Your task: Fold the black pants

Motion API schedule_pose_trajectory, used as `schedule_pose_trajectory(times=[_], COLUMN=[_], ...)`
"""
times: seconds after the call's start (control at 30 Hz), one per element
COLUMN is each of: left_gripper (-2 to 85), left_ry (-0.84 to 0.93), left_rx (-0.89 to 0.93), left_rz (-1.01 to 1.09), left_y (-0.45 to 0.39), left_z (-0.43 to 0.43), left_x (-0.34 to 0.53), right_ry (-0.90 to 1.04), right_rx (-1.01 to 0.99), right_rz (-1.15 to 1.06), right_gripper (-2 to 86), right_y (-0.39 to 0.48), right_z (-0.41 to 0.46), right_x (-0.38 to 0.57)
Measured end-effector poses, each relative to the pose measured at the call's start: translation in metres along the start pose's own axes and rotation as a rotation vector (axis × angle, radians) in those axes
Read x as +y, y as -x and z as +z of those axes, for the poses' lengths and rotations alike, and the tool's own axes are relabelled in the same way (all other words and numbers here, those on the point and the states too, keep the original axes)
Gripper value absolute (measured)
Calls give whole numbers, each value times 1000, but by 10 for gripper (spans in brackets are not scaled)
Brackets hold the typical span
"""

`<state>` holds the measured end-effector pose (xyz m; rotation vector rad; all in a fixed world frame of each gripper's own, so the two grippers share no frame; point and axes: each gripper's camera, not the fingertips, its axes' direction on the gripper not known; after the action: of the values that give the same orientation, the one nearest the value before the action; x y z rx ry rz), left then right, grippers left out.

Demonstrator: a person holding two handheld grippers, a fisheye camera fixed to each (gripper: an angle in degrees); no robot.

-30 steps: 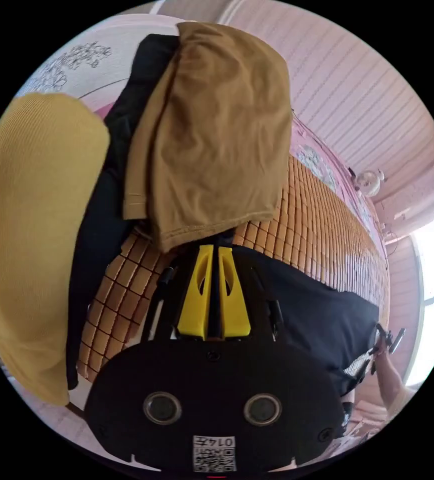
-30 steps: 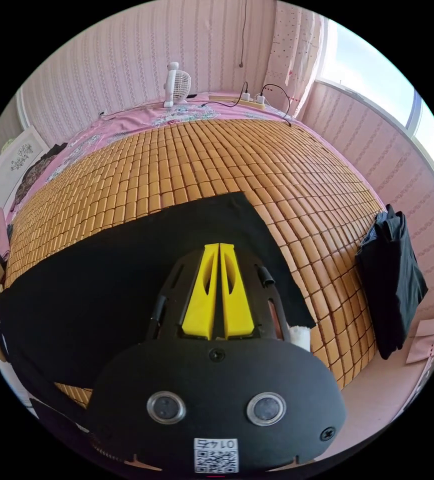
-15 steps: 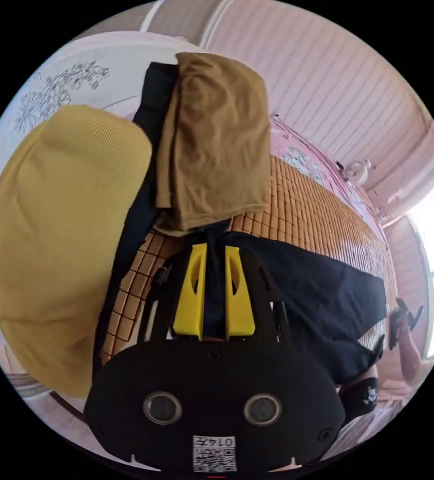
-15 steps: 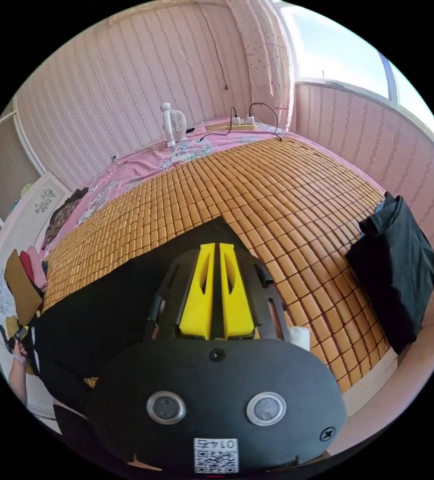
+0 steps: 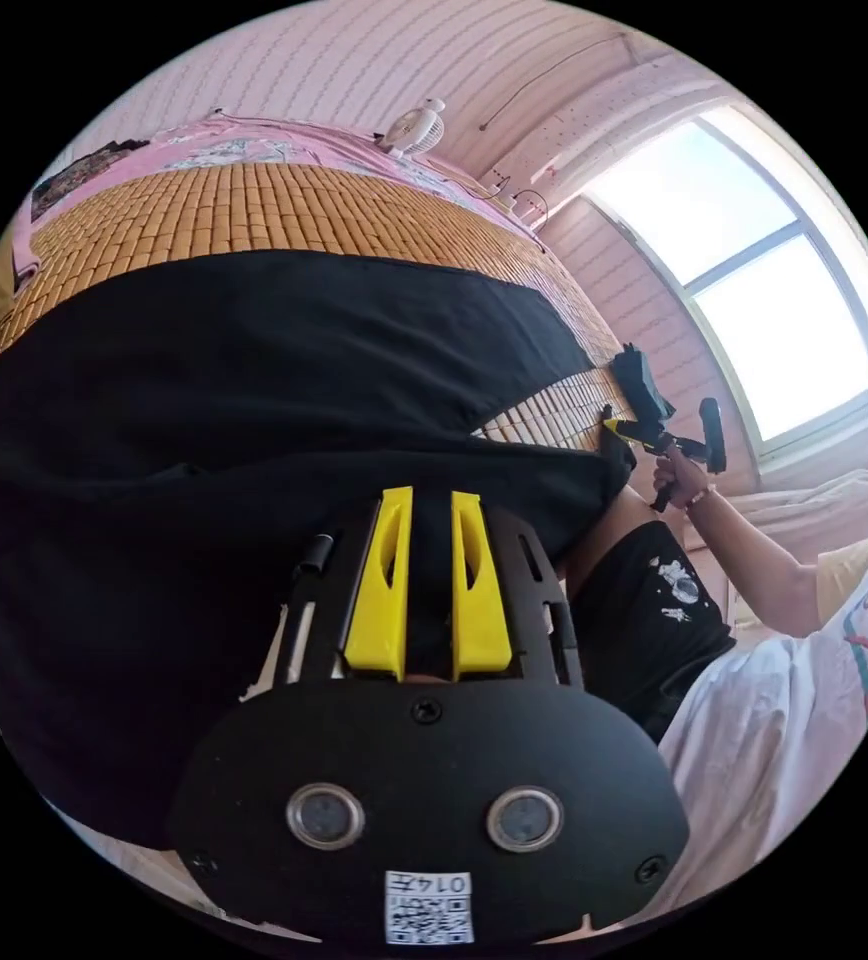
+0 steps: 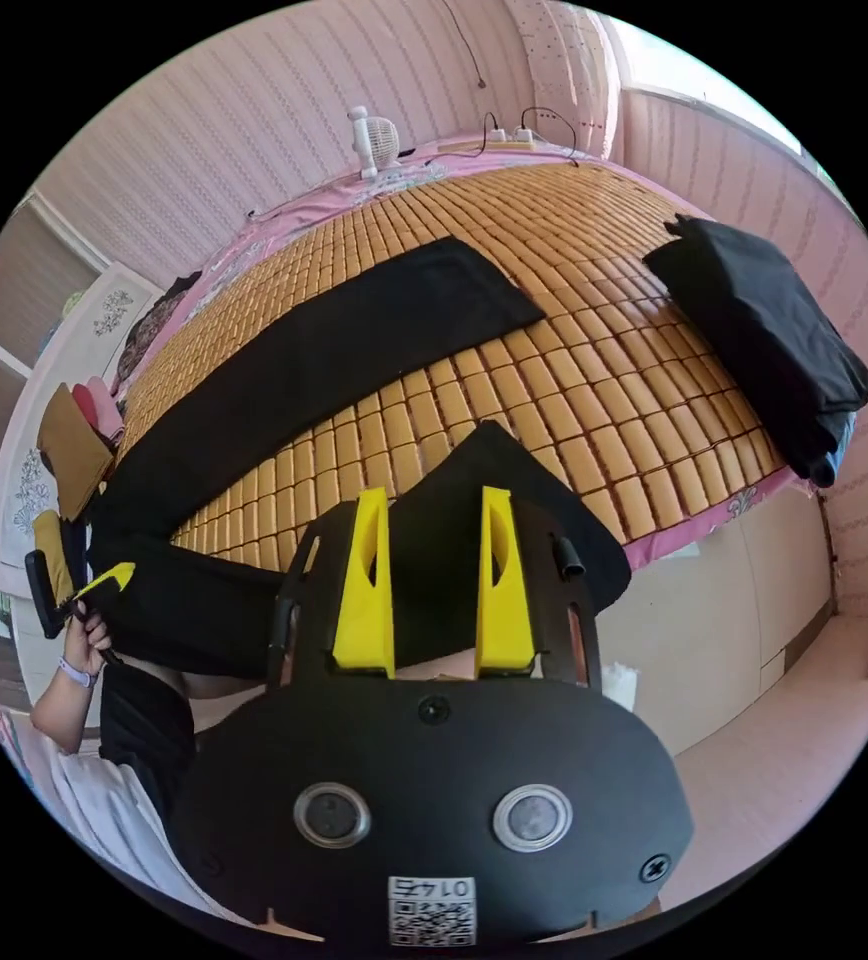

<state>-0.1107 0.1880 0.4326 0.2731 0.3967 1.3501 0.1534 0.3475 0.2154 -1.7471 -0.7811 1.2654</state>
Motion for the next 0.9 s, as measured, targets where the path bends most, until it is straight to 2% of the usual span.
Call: schedule_pose_trajectory(times=[0.07, 0.2, 0.27, 0.4, 0.43, 0.5, 0.57, 0.63, 0.7, 0.8, 0.9], left_gripper=[32, 3, -3, -4, -3, -2, 1, 5, 10, 25, 34], left_ry=[128, 123, 162, 171, 157, 137, 121, 115, 102, 81, 61], left_rx=[-76, -137, -118, -117, -101, -69, -56, -46, -35, -33, -68], left_rz=[40, 89, 67, 64, 75, 91, 91, 78, 52, 8, -25], left_y=[-10, -12, -10, -12, -14, -17, -17, -14, -8, 3, 13], left_z=[29, 36, 39, 40, 38, 32, 26, 23, 18, 10, 0], left_x=[-14, -22, -27, -27, -25, -22, -16, -10, -5, 4, 13], right_ry=[-44, 11, -131, -565, -661, -732, -701, -578, -491, -323, -289], right_rx=[46, -132, -249, -456, -466, -442, -370, -315, -311, -189, -52], right_rz=[13, 79, 66, -52, -64, -21, 83, 275, 347, 458, 443], right_gripper=[25, 4, 1, -2, -2, -2, -1, 2, 5, 13, 21], right_y=[-7, -39, -43, -50, -58, -77, -102, -137, -153, -167, -160], right_z=[-1, -8, -42, -156, -180, -198, -193, -160, -133, -98, -90], right_x=[-2, -12, -14, 17, 37, 66, 91, 116, 127, 134, 130])
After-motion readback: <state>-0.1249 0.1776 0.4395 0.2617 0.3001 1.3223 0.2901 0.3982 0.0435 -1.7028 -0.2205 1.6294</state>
